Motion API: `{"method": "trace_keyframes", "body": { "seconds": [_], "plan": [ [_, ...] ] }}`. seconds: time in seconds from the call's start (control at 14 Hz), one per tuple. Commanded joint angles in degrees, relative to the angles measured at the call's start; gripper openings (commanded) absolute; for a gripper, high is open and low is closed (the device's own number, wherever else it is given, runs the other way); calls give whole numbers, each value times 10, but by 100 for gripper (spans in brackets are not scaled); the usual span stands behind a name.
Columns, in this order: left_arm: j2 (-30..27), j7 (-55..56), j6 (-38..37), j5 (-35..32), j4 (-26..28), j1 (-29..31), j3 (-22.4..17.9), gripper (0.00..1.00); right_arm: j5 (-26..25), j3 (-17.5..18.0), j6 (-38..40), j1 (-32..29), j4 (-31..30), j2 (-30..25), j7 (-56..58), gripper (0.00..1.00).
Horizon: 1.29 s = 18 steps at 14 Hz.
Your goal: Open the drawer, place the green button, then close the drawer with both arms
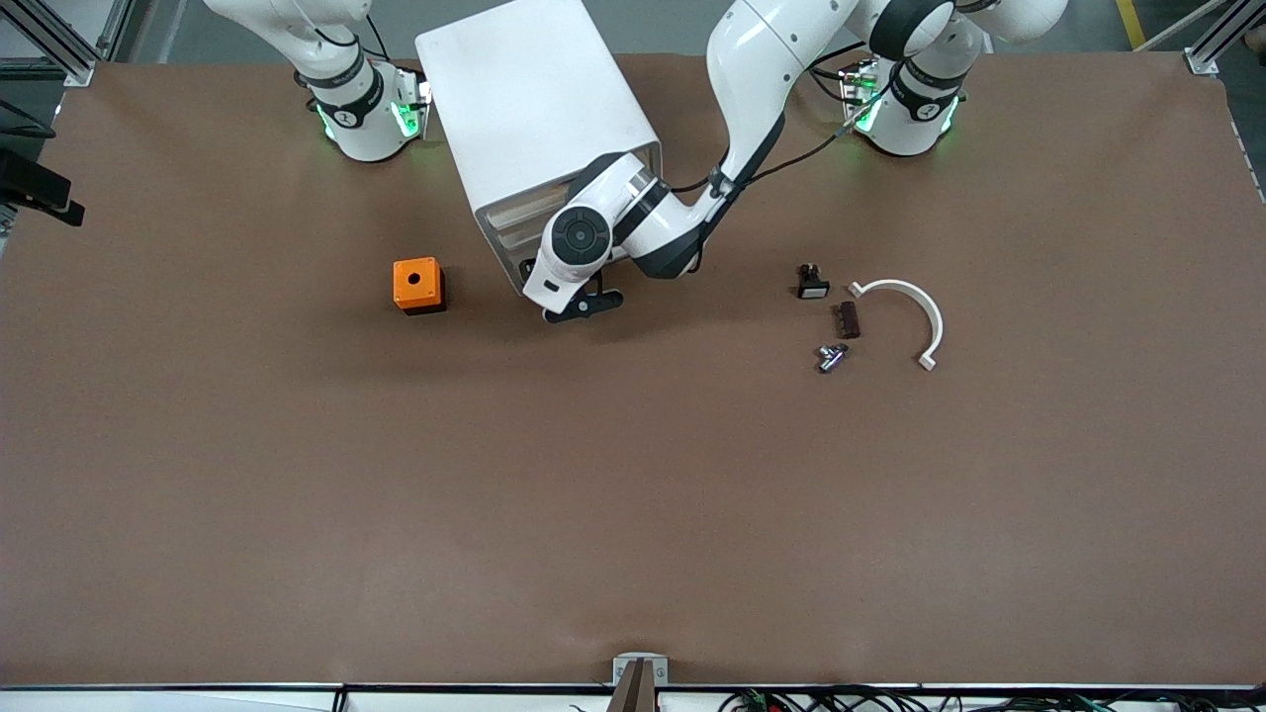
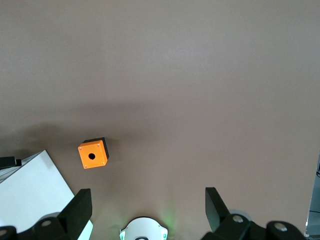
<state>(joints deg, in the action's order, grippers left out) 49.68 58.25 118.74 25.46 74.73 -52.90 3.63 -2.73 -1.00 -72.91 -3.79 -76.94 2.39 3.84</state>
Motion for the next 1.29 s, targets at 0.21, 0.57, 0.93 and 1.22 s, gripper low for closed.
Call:
{"method": "trace_keyframes", "body": {
  "seconds": [0.21, 0.57, 0.93, 1.22],
  "plan": [
    [-17, 3, -3, 5, 4, 31, -3, 100, 14, 5, -16, -6, -41, -39, -8, 100],
    [-38, 4, -3, 1, 1, 77, -5, 100, 38, 4, -72, -8, -134, -107, -8, 100],
    [-71, 5, -4, 1, 3, 136, -5, 100, 38, 4, -90, -9, -169, -133, -15, 100],
    [-95, 6, -17, -1, 5, 192, -5, 100, 38, 4, -93, -8, -168, -135, -25, 100]
  ]
}}
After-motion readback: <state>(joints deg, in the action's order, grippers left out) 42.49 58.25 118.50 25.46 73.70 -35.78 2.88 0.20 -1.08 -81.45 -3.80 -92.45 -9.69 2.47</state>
